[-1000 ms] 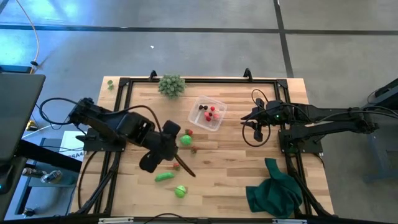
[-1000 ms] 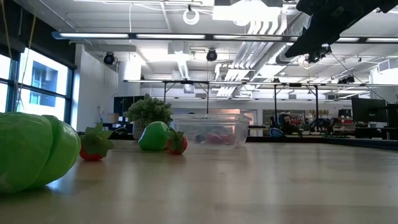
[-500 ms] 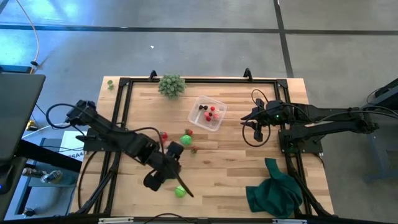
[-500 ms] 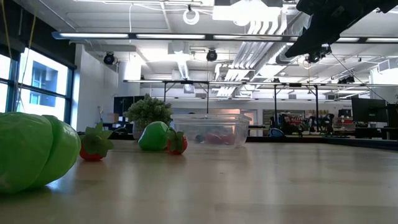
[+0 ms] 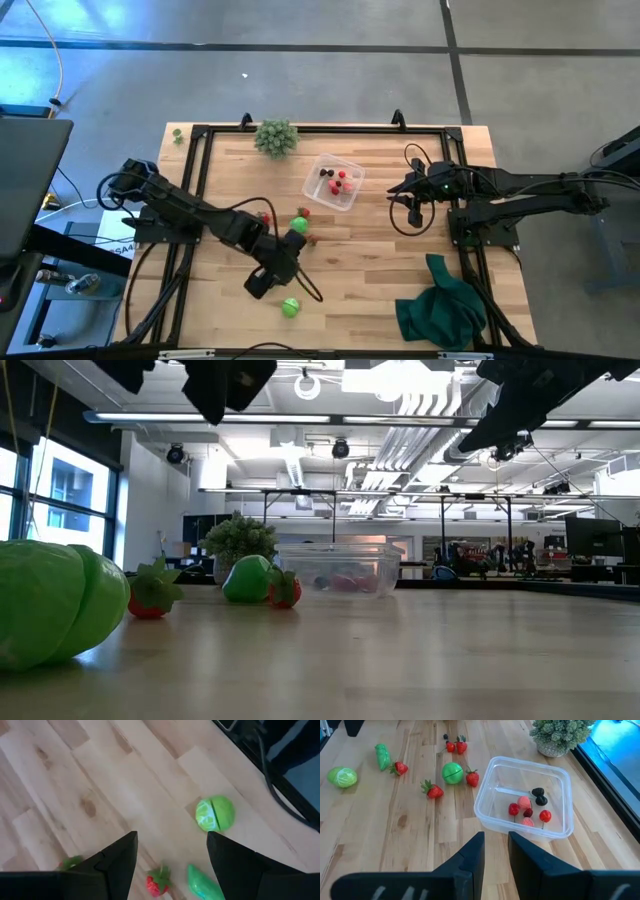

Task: Pick and placing Produce into tupperware
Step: Put the cabbage into the transparent container

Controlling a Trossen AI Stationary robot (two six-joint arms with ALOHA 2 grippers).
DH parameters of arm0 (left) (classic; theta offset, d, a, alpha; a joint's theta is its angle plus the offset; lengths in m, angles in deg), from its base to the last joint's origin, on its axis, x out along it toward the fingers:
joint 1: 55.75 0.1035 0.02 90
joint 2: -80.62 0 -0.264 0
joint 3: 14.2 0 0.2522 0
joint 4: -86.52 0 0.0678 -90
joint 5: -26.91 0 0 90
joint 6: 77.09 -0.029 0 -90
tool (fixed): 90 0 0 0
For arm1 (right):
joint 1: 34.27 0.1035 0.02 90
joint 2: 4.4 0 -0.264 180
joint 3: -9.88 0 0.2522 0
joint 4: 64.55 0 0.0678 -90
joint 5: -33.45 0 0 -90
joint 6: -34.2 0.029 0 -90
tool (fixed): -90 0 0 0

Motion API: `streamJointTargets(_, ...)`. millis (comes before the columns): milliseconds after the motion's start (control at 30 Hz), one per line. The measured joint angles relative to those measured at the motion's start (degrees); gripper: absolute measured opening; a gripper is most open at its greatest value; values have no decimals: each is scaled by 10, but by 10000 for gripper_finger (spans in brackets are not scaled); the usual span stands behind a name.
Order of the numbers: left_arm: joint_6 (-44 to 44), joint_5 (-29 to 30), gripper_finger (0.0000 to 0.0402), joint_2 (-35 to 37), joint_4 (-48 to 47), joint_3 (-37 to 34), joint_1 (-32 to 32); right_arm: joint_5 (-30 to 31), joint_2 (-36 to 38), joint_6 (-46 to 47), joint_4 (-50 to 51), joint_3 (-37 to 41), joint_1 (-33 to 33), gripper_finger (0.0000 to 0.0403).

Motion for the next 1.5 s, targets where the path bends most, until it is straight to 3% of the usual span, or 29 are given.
streamJointTargets(333, -24, -107, 230, 0, 83, -34, -2, 0, 0, 0, 0, 0, 0, 75)
streamJointTargets(633, -27, -19, 230, -9, 102, -35, -38, 2, 0, 0, 0, 0, 0, 75)
streamJointTargets(867, 4, -15, 230, -32, 96, -14, -67, 2, 0, 0, 2, 0, 0, 75)
streamJointTargets(1167, -20, -6, 230, -91, -35, 92, -77, 2, -1, 0, 1, 0, 0, 75)
streamJointTargets(1500, -20, -21, 230, -145, -50, 99, -77, 0, -11, 0, 5, 0, 0, 75)
